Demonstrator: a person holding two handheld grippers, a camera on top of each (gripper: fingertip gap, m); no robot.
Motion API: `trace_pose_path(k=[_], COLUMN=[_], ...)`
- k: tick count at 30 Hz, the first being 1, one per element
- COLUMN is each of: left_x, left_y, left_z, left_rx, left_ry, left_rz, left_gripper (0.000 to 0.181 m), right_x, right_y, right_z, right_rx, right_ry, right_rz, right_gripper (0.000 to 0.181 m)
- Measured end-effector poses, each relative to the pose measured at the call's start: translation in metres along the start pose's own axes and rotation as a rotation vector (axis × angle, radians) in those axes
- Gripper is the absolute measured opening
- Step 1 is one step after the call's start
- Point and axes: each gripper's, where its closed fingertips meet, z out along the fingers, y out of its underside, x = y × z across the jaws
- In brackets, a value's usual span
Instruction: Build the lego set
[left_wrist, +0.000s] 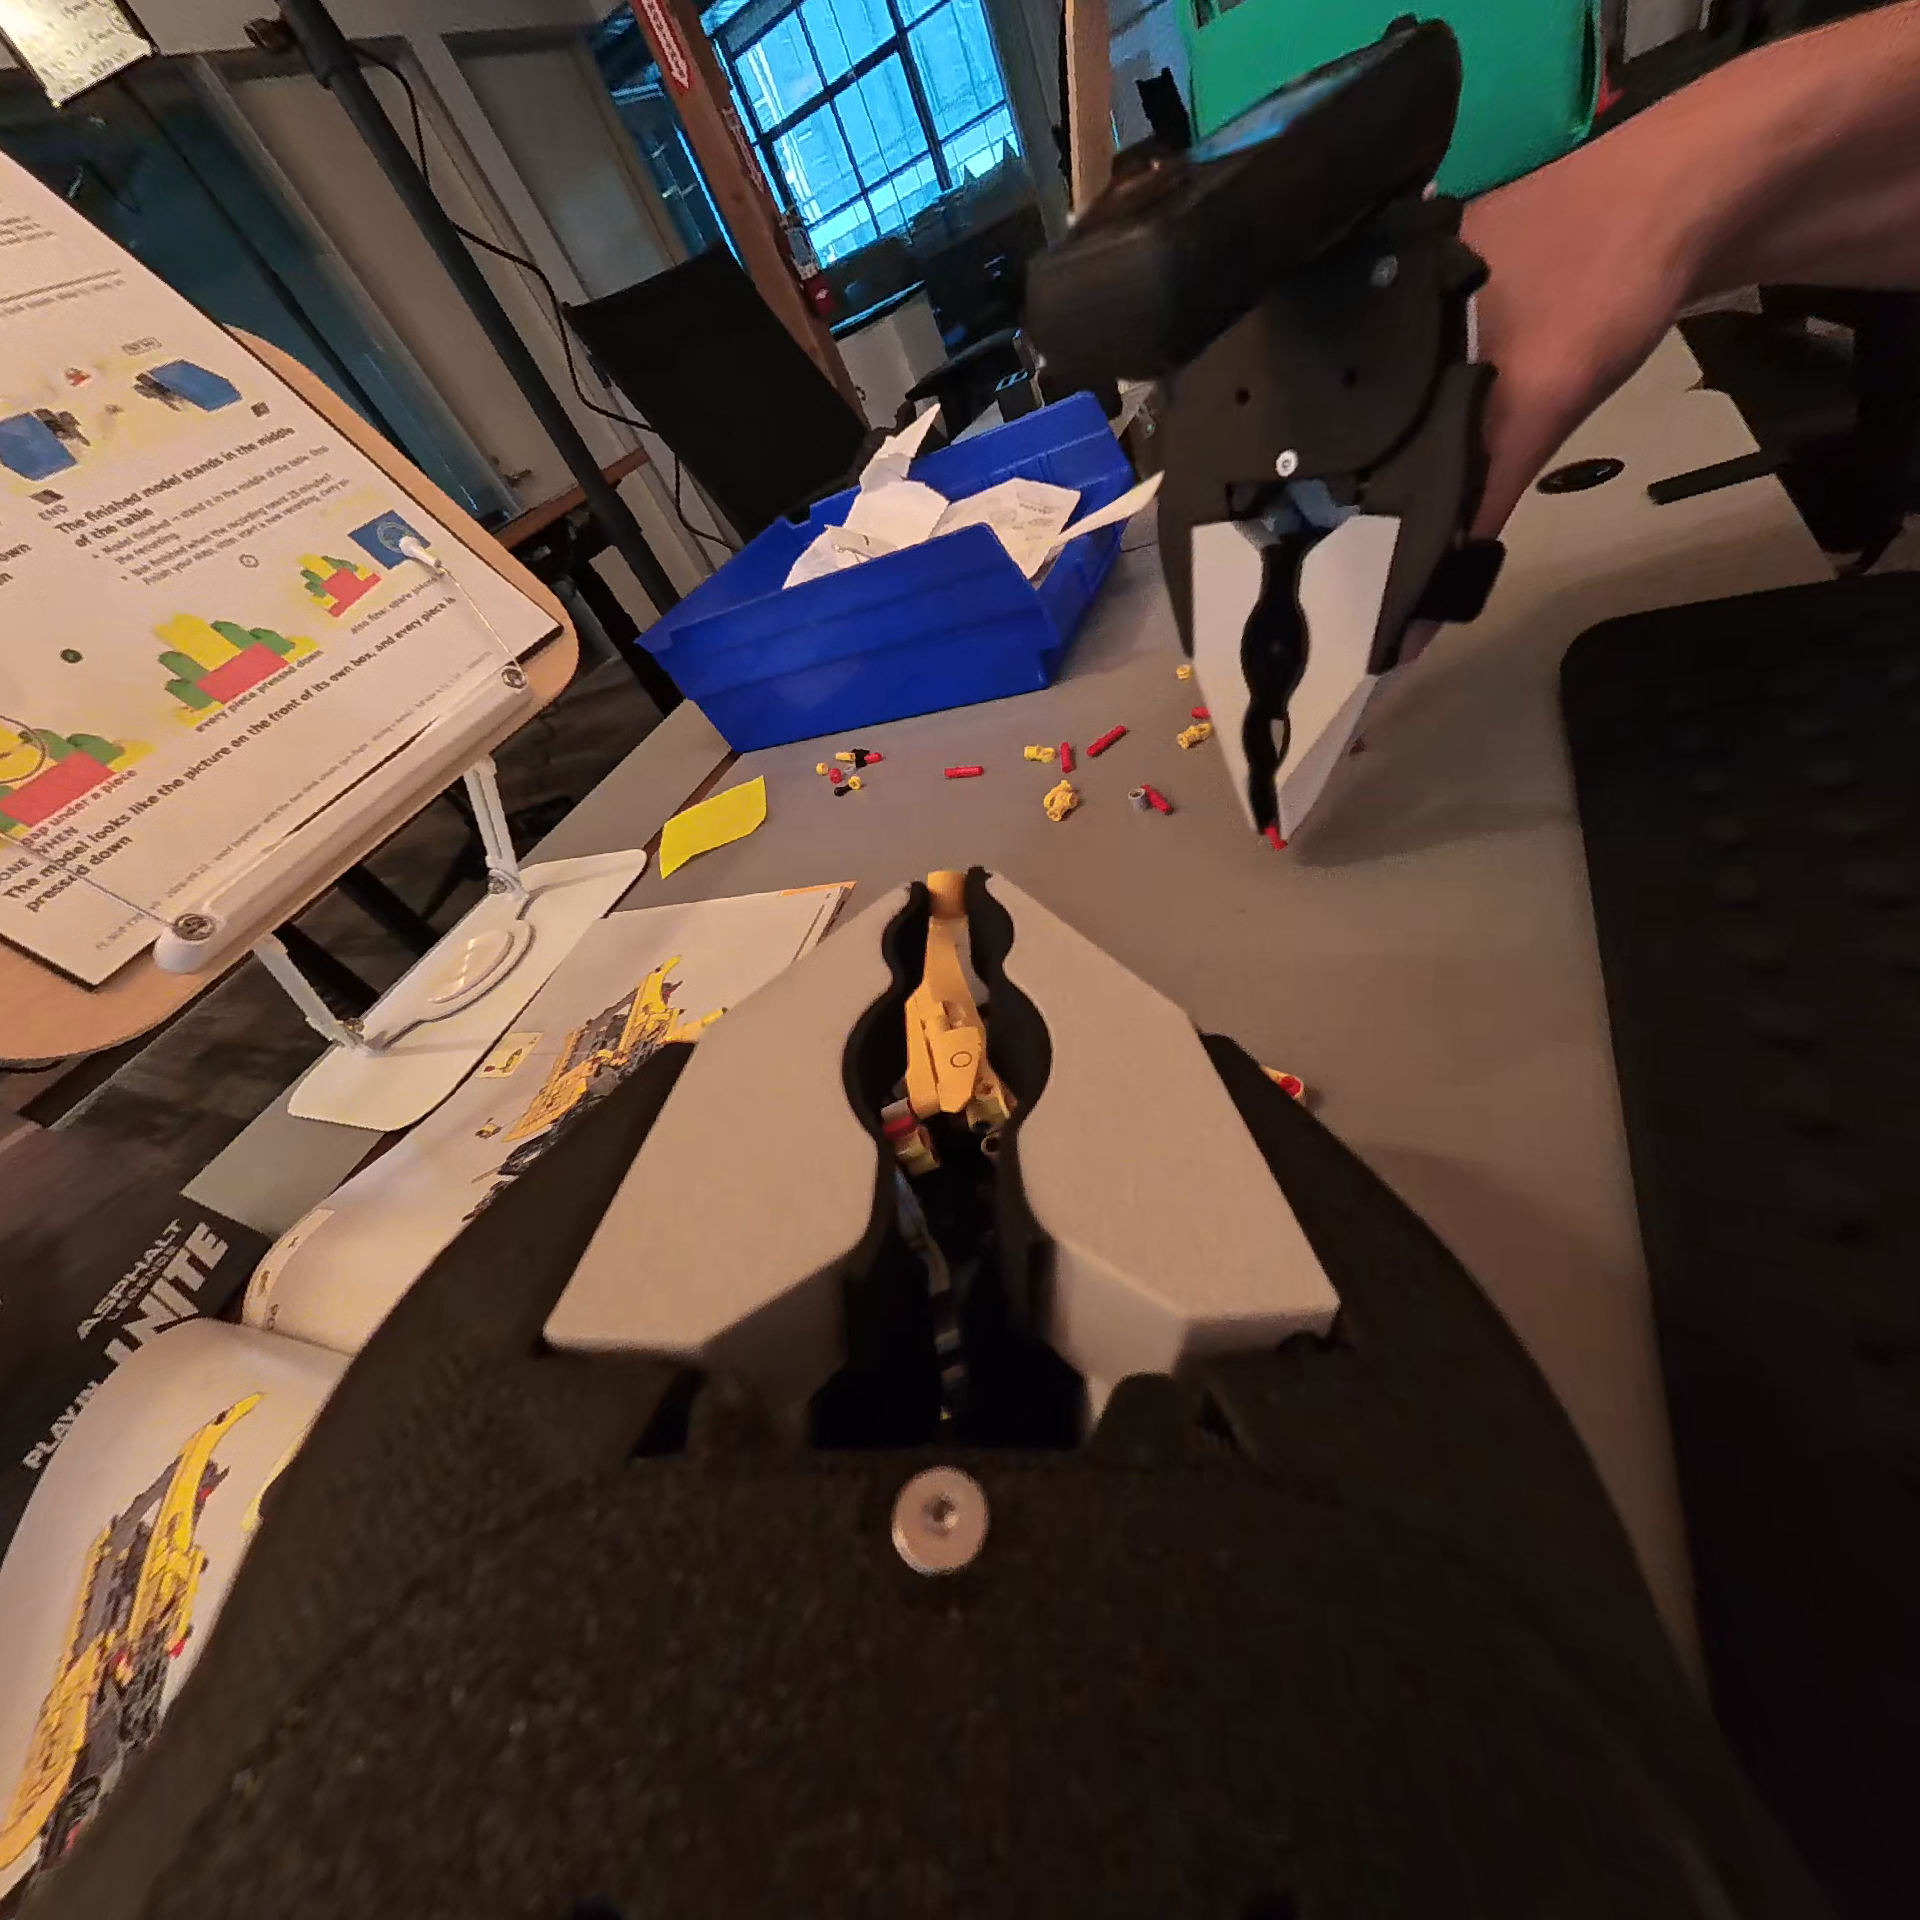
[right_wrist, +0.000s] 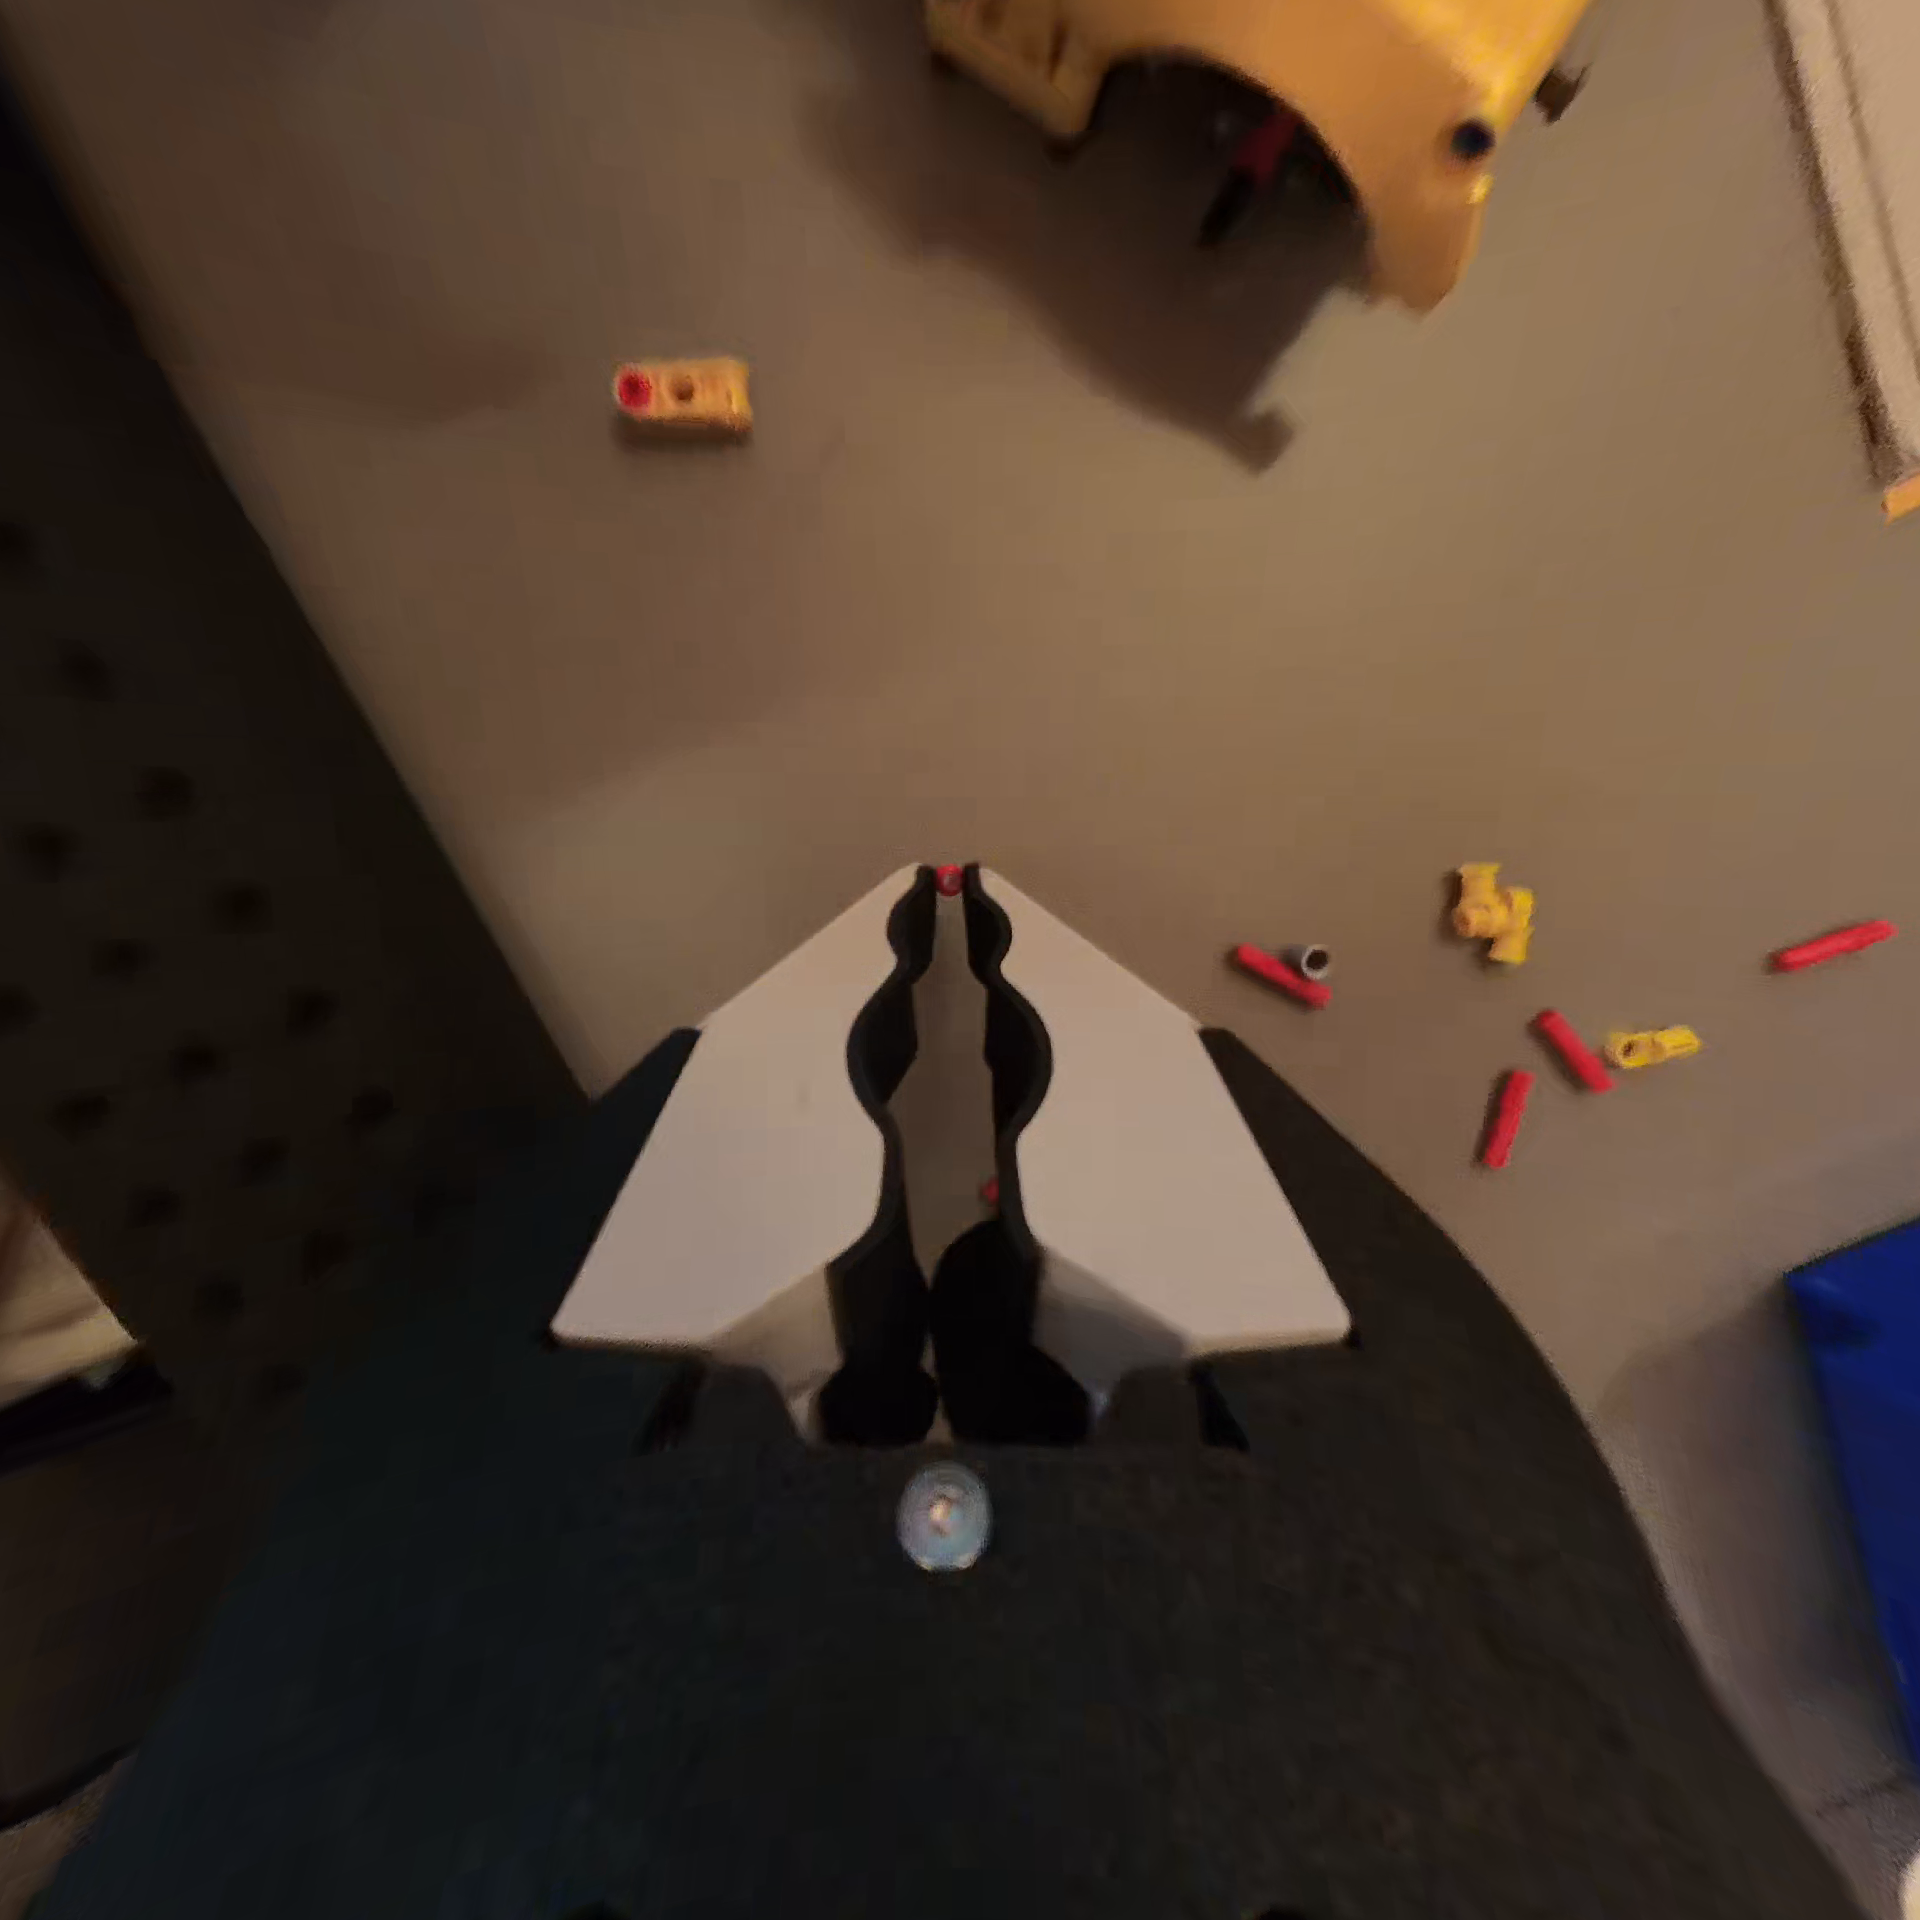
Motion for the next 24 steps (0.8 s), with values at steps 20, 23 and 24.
trace_pose_path(k=[20, 23, 24], left_x=[0.004, 0.004, 0.003], left_y=[0.002, 0.002, 0.002], left_z=[0.001, 0.001, 0.001], left_rx=[-0.008, -0.007, -0.007], left_ry=[0.032, 0.031, 0.030], left_rz=[-0.023, -0.024, -0.024], left_gripper=[0.007, 0.007, 0.007], right_x=[-0.002, -0.002, -0.002], right_y=[0.019, 0.021, 0.021], right_z=[0.006, 0.007, 0.007], right_rx=[0.008, -0.003, -0.006], right_ry=[0.013, 0.015, 0.011], right_rz=[-0.034, -0.035, -0.033], right_gripper=[0.004, 0.005, 0.005])
